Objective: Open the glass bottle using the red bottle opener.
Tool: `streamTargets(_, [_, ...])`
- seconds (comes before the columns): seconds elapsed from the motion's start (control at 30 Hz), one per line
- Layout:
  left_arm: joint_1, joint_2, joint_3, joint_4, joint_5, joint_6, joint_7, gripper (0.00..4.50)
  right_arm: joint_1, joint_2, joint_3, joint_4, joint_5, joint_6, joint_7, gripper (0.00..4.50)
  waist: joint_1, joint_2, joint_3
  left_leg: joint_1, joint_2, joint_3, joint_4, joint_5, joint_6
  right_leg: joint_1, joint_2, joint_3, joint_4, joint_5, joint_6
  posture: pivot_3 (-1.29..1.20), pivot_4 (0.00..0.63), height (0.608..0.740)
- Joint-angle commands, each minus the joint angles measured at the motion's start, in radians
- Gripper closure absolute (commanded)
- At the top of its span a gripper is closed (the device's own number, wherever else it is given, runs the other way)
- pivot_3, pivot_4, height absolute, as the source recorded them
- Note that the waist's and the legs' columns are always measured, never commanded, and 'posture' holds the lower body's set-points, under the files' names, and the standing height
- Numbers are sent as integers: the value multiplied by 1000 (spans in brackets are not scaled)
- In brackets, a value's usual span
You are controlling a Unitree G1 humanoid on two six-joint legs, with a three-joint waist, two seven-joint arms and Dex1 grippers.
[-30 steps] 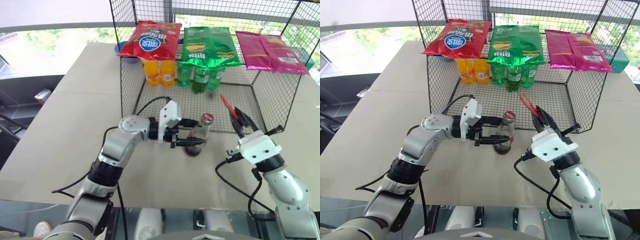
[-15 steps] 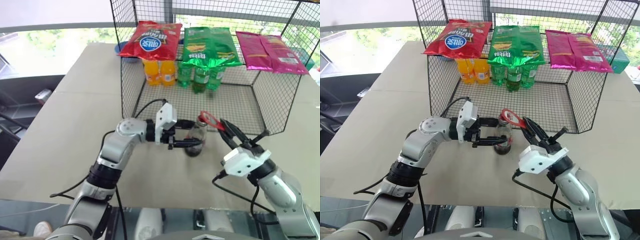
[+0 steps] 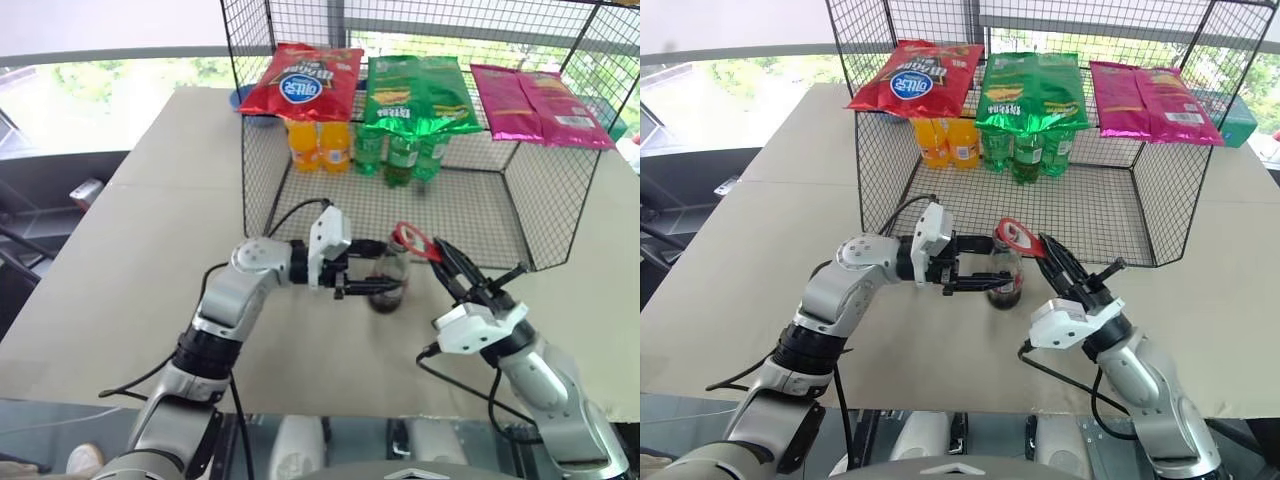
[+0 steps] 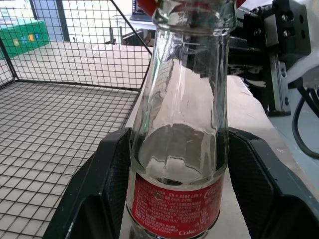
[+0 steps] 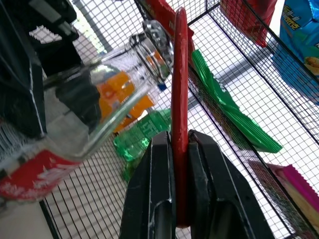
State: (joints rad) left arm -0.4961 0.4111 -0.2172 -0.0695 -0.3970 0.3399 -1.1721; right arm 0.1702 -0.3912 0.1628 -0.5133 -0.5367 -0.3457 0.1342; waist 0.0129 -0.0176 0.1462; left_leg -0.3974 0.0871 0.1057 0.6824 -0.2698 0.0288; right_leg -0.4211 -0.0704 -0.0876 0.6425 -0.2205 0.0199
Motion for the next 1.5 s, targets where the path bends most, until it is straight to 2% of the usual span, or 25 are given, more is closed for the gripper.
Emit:
streamTargets(0.03, [1,-3,4,-33,-12,2,14,1786,10,14,59,69,-67,-60,-44,4500,-1,0,0,0,0,0,0,0,0,0,0,0,0,0,0,0,150,740])
streamTargets(0.53, [3,8,6,-53,-9,26,18,1786,-43,42,89,120,-98,-127,-99,4500,-1,0,0,0,0,0,0,0,0,0,0,1,0,0,0,0,150,740])
streamTargets(0.73, [3,15,0,-59,-1,35,19,1786,-32,11,96,168,-154,-146,-107,4500,-1,0,0,0,0,0,0,0,0,0,0,1,0,0,0,0,150,740])
streamTargets(0.9, [1,22,-1,-55,3,35,17,1786,-70,31,65,121,-81,-124,-99,4500,-1,0,0,1,0,0,0,0,0,0,0,1,0,0,0,0,150,740])
streamTargets(1.07, [-2,20,-3,-52,4,33,21,1786,-59,33,95,135,-112,-128,-89,4500,-1,0,0,0,0,0,0,0,0,0,0,1,0,0,0,0,150,740])
streamTargets(1.3, [-4,18,-6,-57,1,37,22,1786,-52,-2,104,198,-189,-128,-100,4500,-1,0,-1,2,0,0,0,0,0,1,0,1,0,0,0,0,150,740])
streamTargets(1.5, [-4,17,-7,-50,6,34,23,1786,-60,-89,64,162,-165,-117,-40,4500,-1,1,-4,2,0,0,0,0,0,2,0,1,0,-1,-1,0,150,740])
